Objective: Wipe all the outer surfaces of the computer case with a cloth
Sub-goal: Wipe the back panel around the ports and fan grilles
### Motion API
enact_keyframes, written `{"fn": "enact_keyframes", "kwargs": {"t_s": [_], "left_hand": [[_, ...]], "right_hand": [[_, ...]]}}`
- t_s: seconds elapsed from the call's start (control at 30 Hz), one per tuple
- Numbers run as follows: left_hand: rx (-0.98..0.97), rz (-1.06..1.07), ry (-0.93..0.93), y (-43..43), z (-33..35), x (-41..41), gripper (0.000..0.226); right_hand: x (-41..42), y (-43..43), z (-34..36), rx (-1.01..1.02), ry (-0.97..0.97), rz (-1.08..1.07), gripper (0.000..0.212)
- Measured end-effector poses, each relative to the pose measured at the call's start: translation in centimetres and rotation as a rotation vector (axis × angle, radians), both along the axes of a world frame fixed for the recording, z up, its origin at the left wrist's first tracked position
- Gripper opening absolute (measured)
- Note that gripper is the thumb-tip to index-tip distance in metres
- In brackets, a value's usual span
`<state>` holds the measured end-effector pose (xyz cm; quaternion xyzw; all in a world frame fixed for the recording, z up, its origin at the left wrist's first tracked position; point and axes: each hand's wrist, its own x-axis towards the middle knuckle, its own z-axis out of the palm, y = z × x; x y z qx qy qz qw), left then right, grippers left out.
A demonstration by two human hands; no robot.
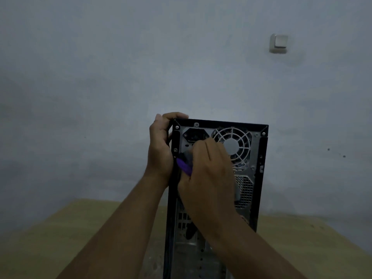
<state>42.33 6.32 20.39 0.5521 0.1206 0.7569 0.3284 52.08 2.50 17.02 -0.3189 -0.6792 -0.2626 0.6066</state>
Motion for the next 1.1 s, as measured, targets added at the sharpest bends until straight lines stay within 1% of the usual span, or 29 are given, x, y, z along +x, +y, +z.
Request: {"fn": "enact_keyframes", "kwargs": {"t_s": [0.07,0.13,0.23,0.3,0.33,0.37,0.47,0.53,0.57,0.6,0.67,0.8,0.83,0.87,0.93,1.0,1.03,1.1], "left_hand": [[0.002,0.012,0.005,0.0,0.1,-0.1,0.057],[0.008,0.019,0.021,-0.1,0.2,-0.2,0.056],[0.021,0.005,0.038,-0.1,0.1,-0.2,0.056],[0.024,-0.004,0.035,-0.2,0.1,-0.1,0.056],[0.024,-0.002,0.035,-0.2,0.1,-0.1,0.056],[0.023,0.006,0.036,-0.1,0.1,-0.1,0.056],[0.026,0.005,0.025,-0.1,0.1,0.1,0.057],[0.027,-0.014,0.016,-0.2,0.1,0.1,0.057],[0.030,-0.018,0.013,-0.2,0.1,0.1,0.056],[0.031,-0.017,0.010,-0.2,0.1,0.0,0.056],[0.030,0.000,0.013,-0.2,0.1,-0.1,0.056],[0.025,0.030,0.025,-0.1,0.1,-0.2,0.057],[0.023,0.030,0.028,-0.1,0.1,-0.1,0.057],[0.022,0.031,0.030,-0.1,0.0,-0.1,0.057],[0.022,0.041,0.033,-0.2,0.0,-0.1,0.057],[0.019,0.051,0.029,-0.3,0.0,0.0,0.057],[0.016,0.055,0.029,-0.3,0.0,0.0,0.057],[0.003,0.069,0.036,-0.3,0.0,0.0,0.056]], "right_hand": [[0.4,0.1,0.3,0.061,-0.107,-0.056,0.017],[1.5,0.2,0.8,0.095,-0.259,-0.064,0.017],[3.8,0.4,2.1,0.113,-0.521,-0.022,0.020],[4.6,0.6,3.4,0.086,-0.617,0.017,0.019],[4.6,0.6,3.8,0.062,-0.615,0.021,0.016],[4.4,0.6,3.9,0.043,-0.573,0.011,0.017],[2.6,0.3,2.2,0.009,-0.309,-0.025,0.028],[1.2,0.3,0.8,0.014,-0.151,-0.026,0.031],[0.7,0.4,0.4,0.023,-0.106,-0.027,0.030],[0.5,0.5,0.2,0.032,-0.092,-0.028,0.029],[0.9,0.6,0.4,0.057,-0.159,-0.011,0.025],[3.8,0.9,0.5,0.044,-0.498,0.067,0.017],[4.6,1.0,0.3,0.022,-0.534,0.083,0.016],[5.3,1.2,0.1,-0.005,-0.516,0.105,0.015],[5.9,1.3,-0.1,-0.046,-0.359,0.175,0.021],[5.7,1.3,0.0,-0.029,-0.217,0.212,0.024],[5.4,1.2,0.0,-0.004,-0.193,0.171,0.025],[4.6,1.2,-0.3,0.041,-0.192,0.018,0.025]]}}
